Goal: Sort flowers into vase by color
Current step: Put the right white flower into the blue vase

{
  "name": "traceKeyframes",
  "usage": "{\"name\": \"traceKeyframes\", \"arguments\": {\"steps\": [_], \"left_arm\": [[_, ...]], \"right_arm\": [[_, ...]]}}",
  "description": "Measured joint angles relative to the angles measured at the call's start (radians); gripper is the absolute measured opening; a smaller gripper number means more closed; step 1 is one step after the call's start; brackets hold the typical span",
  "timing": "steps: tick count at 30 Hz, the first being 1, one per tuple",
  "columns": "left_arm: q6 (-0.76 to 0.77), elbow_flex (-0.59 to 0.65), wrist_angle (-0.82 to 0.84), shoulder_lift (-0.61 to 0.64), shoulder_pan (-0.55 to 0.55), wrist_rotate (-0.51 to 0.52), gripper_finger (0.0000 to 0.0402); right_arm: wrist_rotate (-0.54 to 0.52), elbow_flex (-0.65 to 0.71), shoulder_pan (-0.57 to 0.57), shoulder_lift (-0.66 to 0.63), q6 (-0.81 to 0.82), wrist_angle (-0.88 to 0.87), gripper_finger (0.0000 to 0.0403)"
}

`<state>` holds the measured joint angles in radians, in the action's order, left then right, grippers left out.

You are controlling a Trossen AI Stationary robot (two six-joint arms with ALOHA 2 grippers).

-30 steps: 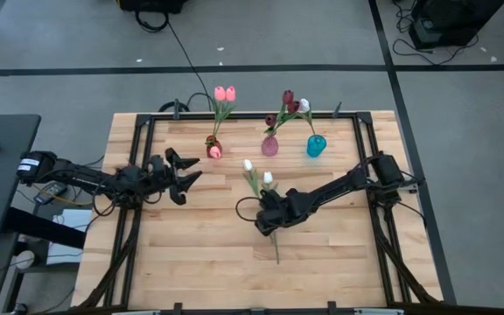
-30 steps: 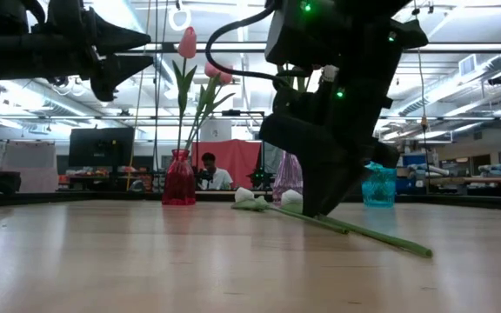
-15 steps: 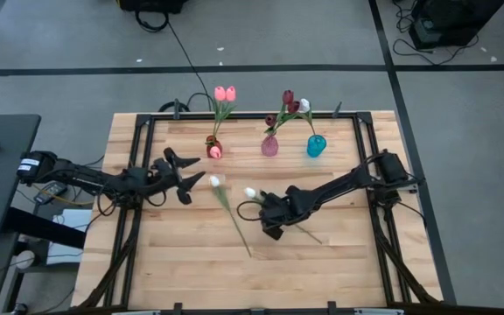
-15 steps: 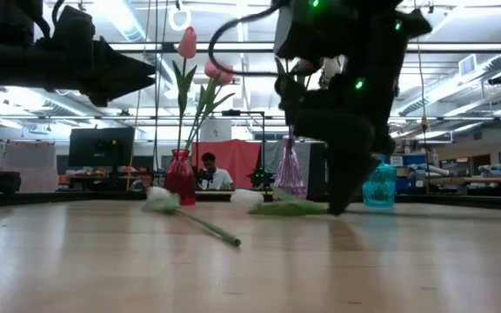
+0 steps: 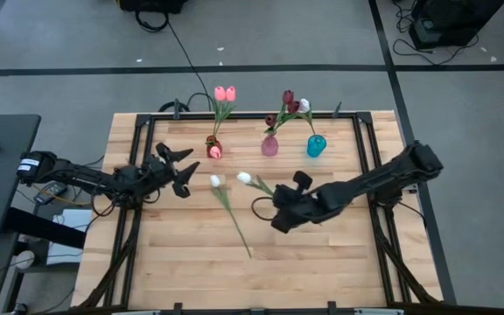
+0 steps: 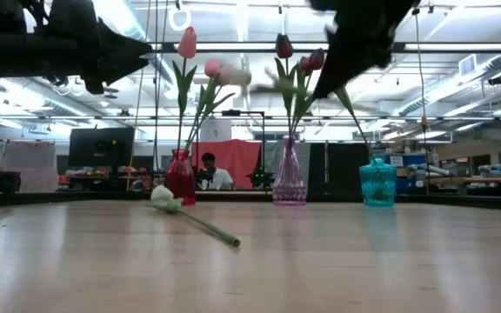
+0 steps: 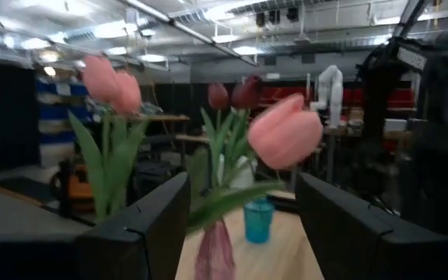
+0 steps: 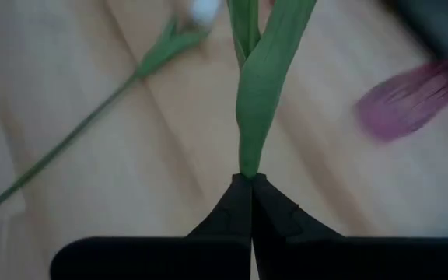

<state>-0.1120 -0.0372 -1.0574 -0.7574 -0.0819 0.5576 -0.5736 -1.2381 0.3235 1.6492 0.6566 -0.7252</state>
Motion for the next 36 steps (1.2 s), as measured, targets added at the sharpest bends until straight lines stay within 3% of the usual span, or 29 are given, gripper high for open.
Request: {"name": "traceKeyframes", "arguments": {"steps": [5, 11, 14, 18, 22, 26, 29, 33, 36], "left_arm": [[0.012, 0.000, 0.084, -0.001, -0.001, 0.007, 0.0239], [-0.039, 0.000, 0.119, -0.001, 0.001, 0.033, 0.0239], [-0.045, 0.000, 0.115, -0.001, 0.002, 0.033, 0.0239], [-0.014, -0.028, 0.123, 0.000, 0.009, 0.076, 0.0239], [0.048, -0.112, 0.318, 0.002, 0.011, 0.101, 0.0239], [0.144, -0.182, 0.527, 0.003, 0.006, 0.079, 0.0239], [0.200, -0.188, 0.573, 0.002, -0.010, 0.021, 0.0239], [0.154, -0.188, 0.558, 0.002, -0.018, 0.012, 0.0239], [0.063, -0.187, 0.519, 0.002, -0.016, 0.019, 0.0239]], "right_arm": [[-0.214, 0.041, 0.053, -0.117, -0.008, -0.017, 0.0003], [-0.249, 0.285, 0.028, -0.348, -0.012, 0.166, 0.0003], [-0.244, 0.437, 0.012, -0.468, -0.138, 0.391, 0.0003], [-0.246, 0.621, -0.006, -0.621, -0.436, 0.786, 0.0003], [-0.255, 0.755, -0.035, -0.750, -0.640, 1.111, 0.0003], [-0.367, 0.840, -0.054, -0.827, -0.800, 1.235, 0.0003], [-0.451, 0.883, -0.082, -0.850, -0.899, 1.318, 0.0003], [-0.453, 0.916, -0.157, -0.853, -1.007, 1.432, 0.0003], [-0.392, 0.955, -0.261, -0.851, -1.024, 1.513, 0.0003]]}}
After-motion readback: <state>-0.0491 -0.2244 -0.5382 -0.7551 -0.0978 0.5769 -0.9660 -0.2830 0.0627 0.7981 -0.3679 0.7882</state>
